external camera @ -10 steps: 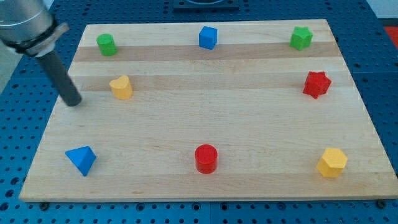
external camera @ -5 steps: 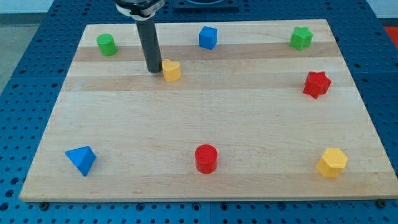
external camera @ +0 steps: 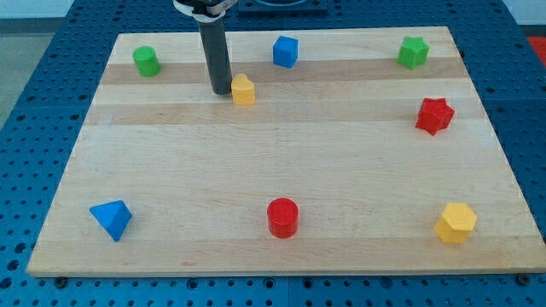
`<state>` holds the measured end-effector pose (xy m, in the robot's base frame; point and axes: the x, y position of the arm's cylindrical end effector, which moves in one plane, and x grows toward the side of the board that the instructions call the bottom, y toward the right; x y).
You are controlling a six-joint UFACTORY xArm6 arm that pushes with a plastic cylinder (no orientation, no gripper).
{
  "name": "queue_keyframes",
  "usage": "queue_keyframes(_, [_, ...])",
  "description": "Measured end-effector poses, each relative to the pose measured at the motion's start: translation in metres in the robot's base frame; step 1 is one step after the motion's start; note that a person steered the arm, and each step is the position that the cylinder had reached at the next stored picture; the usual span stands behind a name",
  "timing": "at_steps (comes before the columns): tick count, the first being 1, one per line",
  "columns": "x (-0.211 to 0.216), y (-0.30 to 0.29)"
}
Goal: Push the yellow heart closer to the blue cube
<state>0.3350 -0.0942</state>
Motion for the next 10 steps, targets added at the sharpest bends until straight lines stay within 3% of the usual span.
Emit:
queue_keyframes(1, [-0.002,0.011])
queue_keyframes(3, [0.060,-0.003])
queue_keyframes(4, [0.045,0.044])
queue_keyframes(5, [0.027,0.054])
queue_keyframes(8, [0.042,0.041])
queue_keyframes(10, [-0.009,0.041])
